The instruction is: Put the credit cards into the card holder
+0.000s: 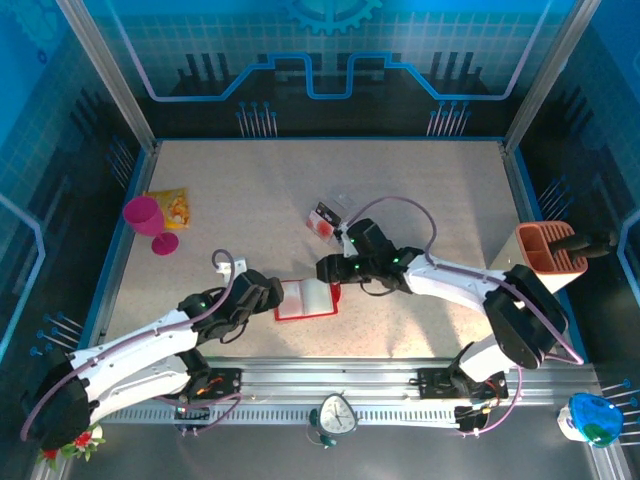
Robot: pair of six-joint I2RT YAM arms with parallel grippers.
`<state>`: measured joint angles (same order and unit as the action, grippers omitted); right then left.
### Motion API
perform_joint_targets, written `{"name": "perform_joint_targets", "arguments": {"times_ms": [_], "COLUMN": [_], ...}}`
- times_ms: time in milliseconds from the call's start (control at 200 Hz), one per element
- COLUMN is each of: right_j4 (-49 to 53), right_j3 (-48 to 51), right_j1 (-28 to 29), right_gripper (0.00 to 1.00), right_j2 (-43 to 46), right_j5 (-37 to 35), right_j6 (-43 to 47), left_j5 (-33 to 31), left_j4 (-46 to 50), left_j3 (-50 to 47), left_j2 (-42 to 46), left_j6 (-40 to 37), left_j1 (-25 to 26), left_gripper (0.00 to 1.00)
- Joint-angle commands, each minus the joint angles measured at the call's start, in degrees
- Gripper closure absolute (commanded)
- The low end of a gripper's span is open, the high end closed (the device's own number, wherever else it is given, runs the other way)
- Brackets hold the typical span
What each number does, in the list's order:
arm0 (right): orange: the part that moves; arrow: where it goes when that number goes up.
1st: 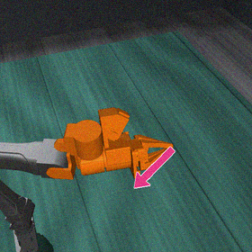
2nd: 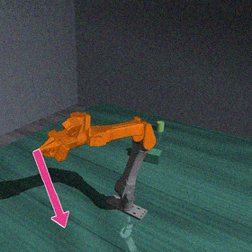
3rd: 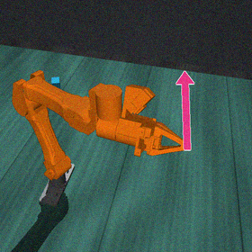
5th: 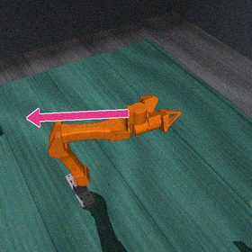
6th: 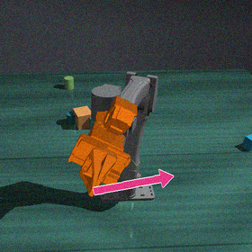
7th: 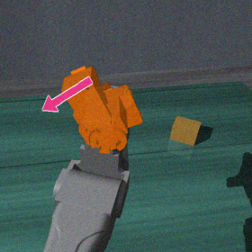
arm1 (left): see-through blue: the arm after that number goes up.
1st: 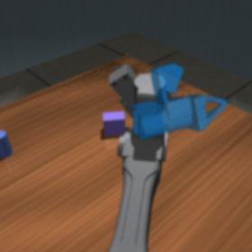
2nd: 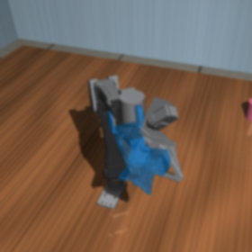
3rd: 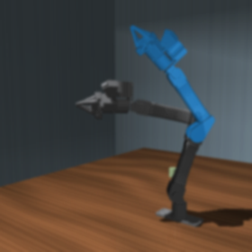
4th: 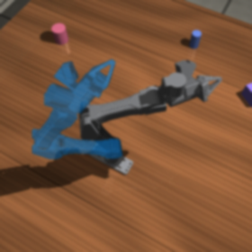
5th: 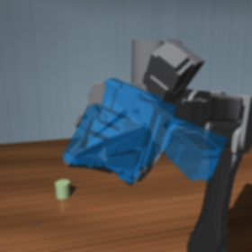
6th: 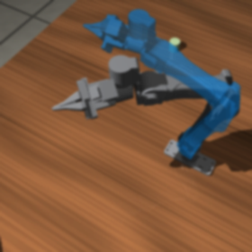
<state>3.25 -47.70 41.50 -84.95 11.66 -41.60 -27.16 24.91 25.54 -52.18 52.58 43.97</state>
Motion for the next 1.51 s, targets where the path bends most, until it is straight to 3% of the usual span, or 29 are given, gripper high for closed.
{"name": "perform_joint_targets", "arguments": {"times_ms": [0, 250, 820, 1106, 1501], "right_j4": [6.2, 22.5, 45.1, 50.9, 51.8], "right_j3": [-2.3, -20.6, -56.9, -68.0, -72.1], "right_j1": [-3.3, -7.6, -3.6, -1.6, -1.3], "right_gripper": [0.49, 0.50, 0.62, 0.66, 0.71], "right_j2": [3.2, -3.5, -31.8, -42.0, -48.0], "right_j5": [-1.7, -8.1, -19.2, -26.2, -30.6], "right_j6": [4.9, 18.1, 35.4, 39.7, 41.7], "left_j5": [0.8, 1.6, 8.5, 9.0, 9.1], "left_j4": [-1.1, -2.2, -2.5, -2.1, -2.8], "left_j3": [0.1, 1.1, 2.1, 2.0, 1.4], "left_j2": [-0.9, -4.3, -9.8, -9.1, -8.8], "left_j6": [0.0, -0.9, -0.4, 0.1, 0.3], "left_j1": [-0.5, -0.6, -2.6, -3.0, -4.0], "left_gripper": [0.01, 0.01, 0.01, 0.01, 0.01]}}
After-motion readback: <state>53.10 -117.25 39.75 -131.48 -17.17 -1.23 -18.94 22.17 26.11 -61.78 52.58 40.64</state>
